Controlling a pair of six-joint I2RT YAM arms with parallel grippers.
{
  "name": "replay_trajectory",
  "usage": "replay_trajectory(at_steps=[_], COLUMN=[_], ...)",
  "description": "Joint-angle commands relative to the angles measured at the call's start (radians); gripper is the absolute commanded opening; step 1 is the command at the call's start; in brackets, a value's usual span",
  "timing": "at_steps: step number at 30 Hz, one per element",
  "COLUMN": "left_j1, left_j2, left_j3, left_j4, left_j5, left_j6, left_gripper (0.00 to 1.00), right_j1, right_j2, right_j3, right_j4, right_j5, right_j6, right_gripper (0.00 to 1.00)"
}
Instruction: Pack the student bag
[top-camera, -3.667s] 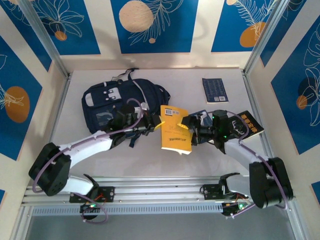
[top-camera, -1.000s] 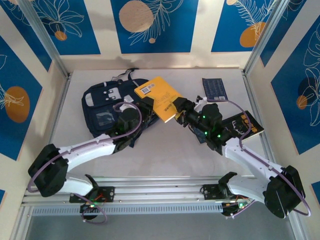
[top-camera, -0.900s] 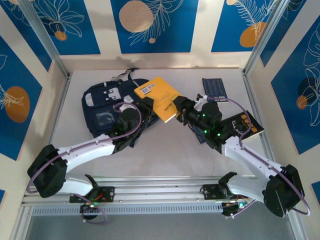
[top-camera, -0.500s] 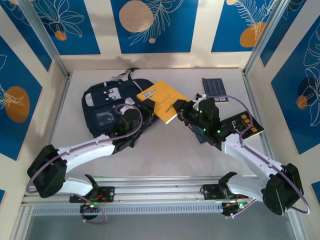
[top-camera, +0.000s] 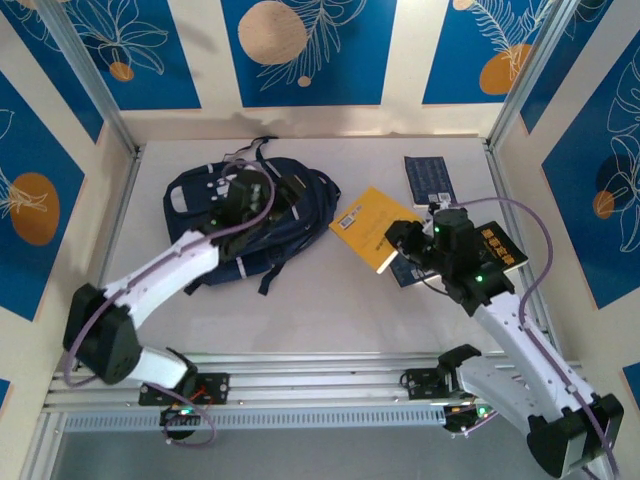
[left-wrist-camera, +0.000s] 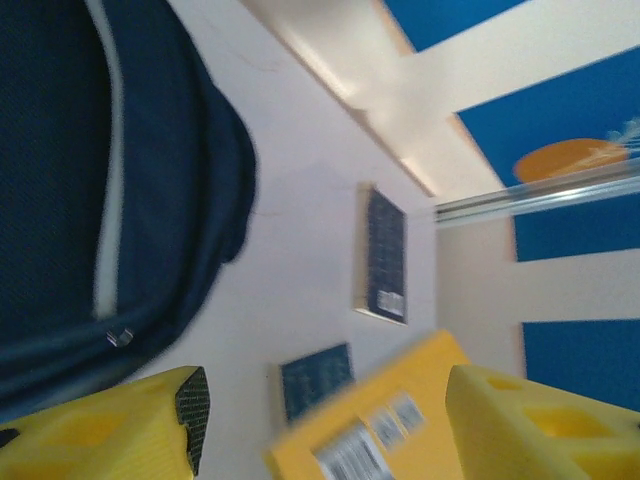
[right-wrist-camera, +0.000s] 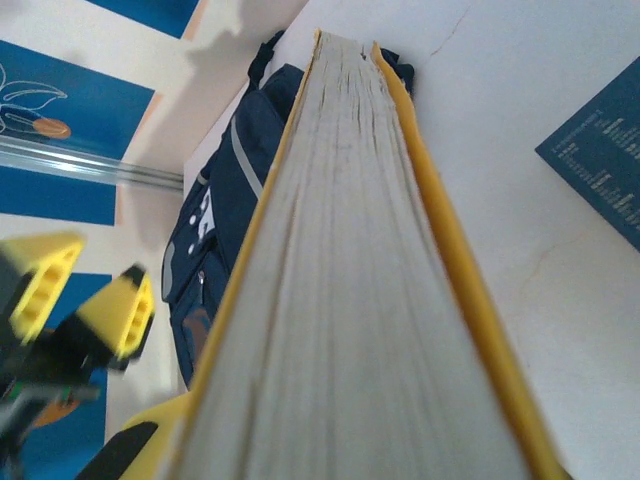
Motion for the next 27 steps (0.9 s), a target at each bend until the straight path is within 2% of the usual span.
replay_trajectory(at_steps=[1, 6, 12, 18, 27], left_j1=[0.075, 0.144, 0.176, 0.206, 0.234], left_j2=[0.146, 0.364, 0.519, 0.567, 0.577], left_j3=[0.102, 0.328, 0.525, 0.55, 0.509], left_j4=[-0.161, -0.222, -0.324, -0.34, -0.279], left_j5=[0.165, 0.282, 0.273, 0.27, 0.296], left_j6=[0.189, 0.333, 0.407, 0.393, 0.346], left_gripper=[0.64, 0.61, 0.56, 0.56, 0.55], right_j1=[-0.059, -0.086, -0.113, -0.14, -0.153], right_j2=[-0.081, -0.162, -0.237, -0.26, -0.254], right_j3=[-0.044, -0.079, -0.094, -0.097, -0.139], right_j4=[0.03, -0.002, -0.067, -0.092, -0.052], right_j5=[-0.156, -0.201, -0.198, -0.205, -0.232], right_j6=[-0.081, -0.106, -0.125, -0.131, -0.107], right_gripper=[0.0, 0.0, 0.0, 0.0, 0.0])
